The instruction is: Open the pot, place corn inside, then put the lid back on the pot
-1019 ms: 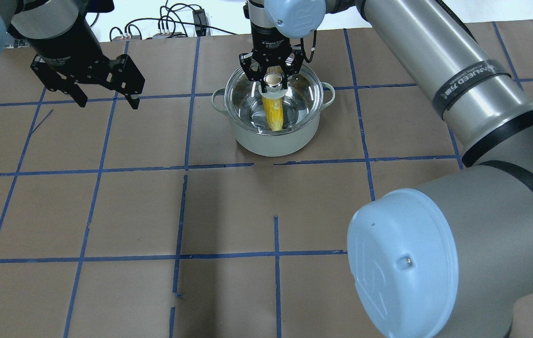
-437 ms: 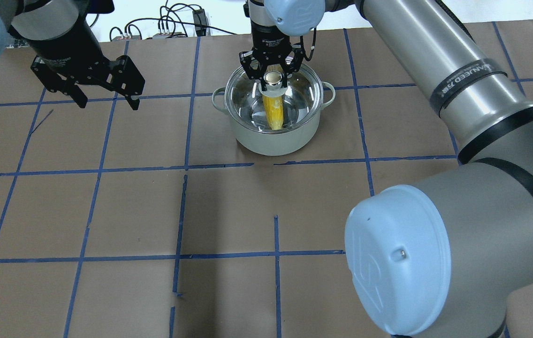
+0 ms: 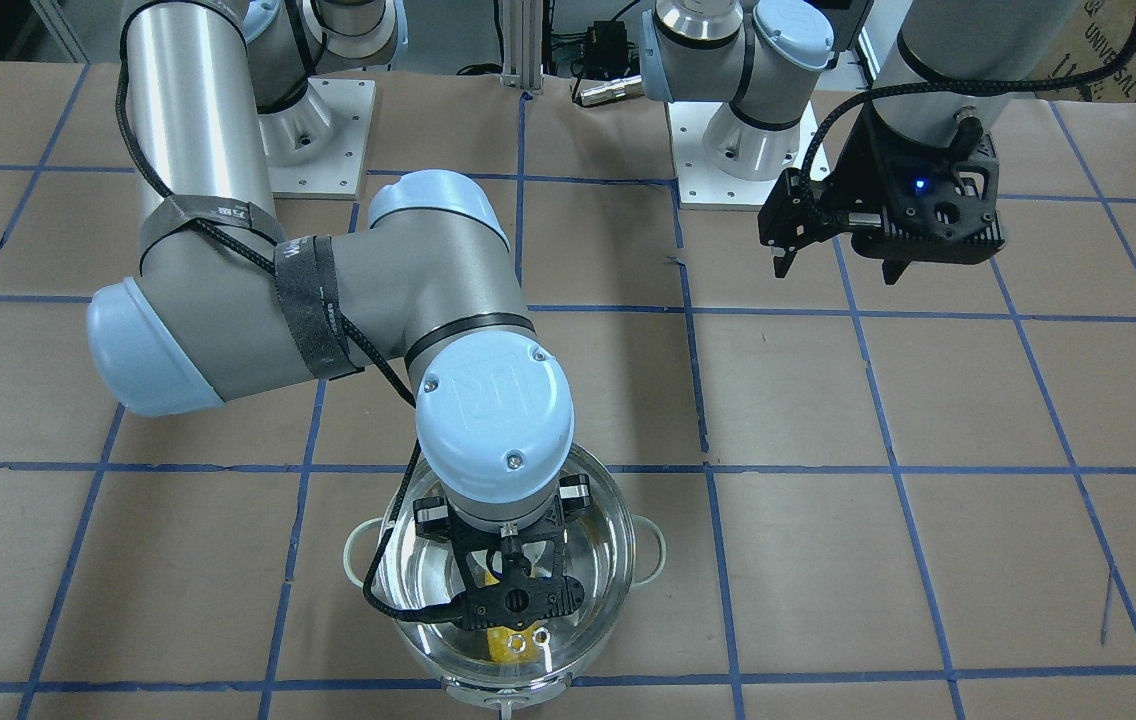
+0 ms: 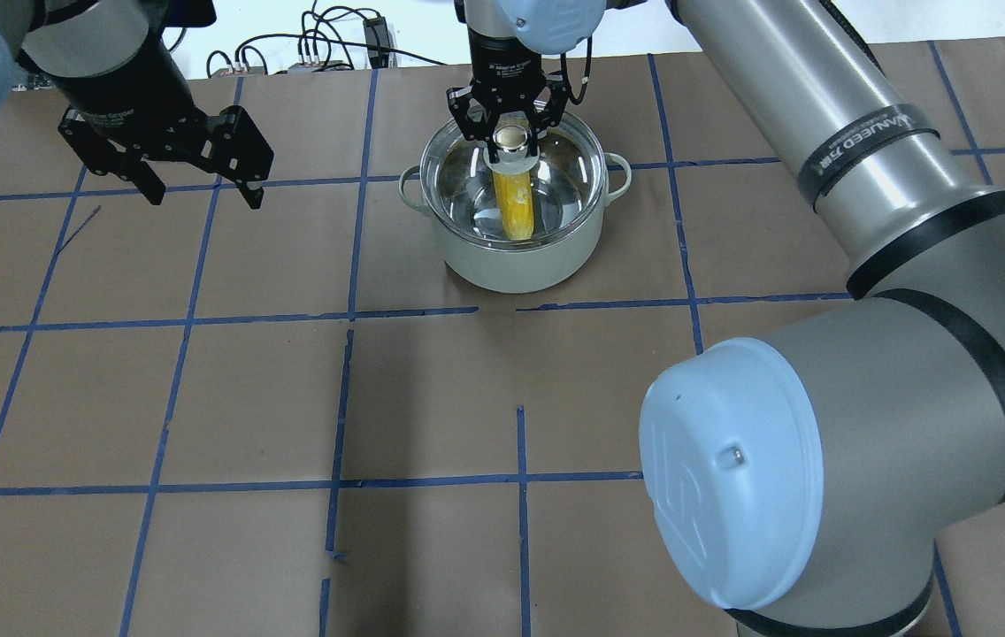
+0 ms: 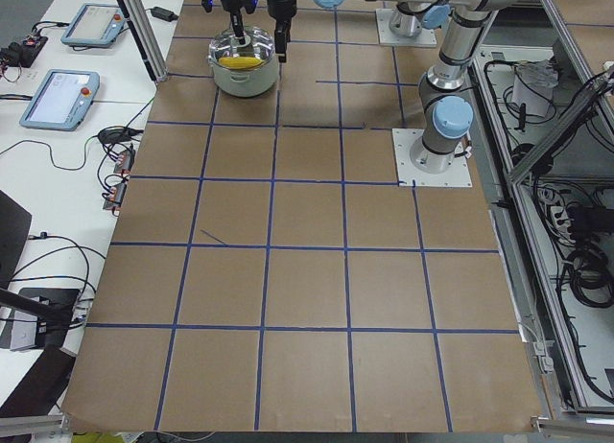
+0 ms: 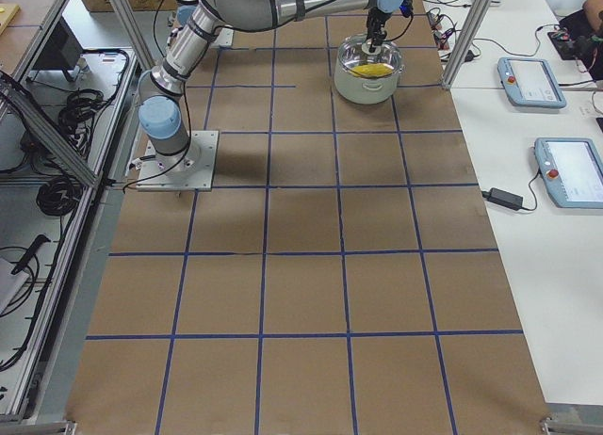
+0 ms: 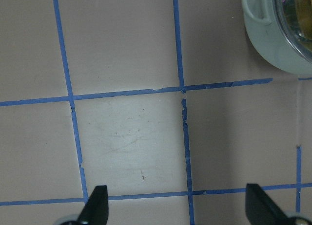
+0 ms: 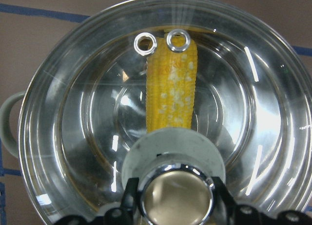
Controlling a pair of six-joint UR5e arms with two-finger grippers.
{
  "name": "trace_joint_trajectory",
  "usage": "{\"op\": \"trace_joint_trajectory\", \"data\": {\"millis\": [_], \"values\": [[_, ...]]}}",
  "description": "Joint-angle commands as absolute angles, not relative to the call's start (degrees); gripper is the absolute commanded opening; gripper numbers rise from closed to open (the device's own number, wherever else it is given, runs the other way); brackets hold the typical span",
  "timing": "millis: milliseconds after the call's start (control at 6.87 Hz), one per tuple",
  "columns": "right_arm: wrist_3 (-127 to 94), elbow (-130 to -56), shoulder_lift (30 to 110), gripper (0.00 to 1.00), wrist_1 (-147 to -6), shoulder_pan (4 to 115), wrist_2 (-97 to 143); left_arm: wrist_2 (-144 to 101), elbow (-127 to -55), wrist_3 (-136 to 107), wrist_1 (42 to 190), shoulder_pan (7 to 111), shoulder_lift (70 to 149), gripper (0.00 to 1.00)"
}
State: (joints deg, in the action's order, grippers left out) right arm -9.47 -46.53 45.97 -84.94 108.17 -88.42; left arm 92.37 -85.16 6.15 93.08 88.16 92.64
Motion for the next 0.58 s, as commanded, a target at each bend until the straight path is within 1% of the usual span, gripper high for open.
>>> {"op": "trace_joint_trajectory", "data": {"millis": [0,146,291,437], "values": [[-8.3,-46.4,45.6,0.69,-84.7,108.2,-88.4,92.4,-85.2,6.2,93.0,88.2,92.6,1.0],[-8.1,-46.4,45.6,0.78,-84.8,108.2,-88.4,92.4,-85.2,6.2,93.0,88.1,92.6,1.0],[-8.0,-46.4,45.6,0.79,-84.8,108.2,-88.4,92.4,-85.2,6.2,93.0,88.2,92.6,1.0],[-8.0,-46.4,45.7,0.83,-84.7,108.1,-88.5,92.4,-85.2,6.2,93.0,88.1,92.6,1.0]]}}
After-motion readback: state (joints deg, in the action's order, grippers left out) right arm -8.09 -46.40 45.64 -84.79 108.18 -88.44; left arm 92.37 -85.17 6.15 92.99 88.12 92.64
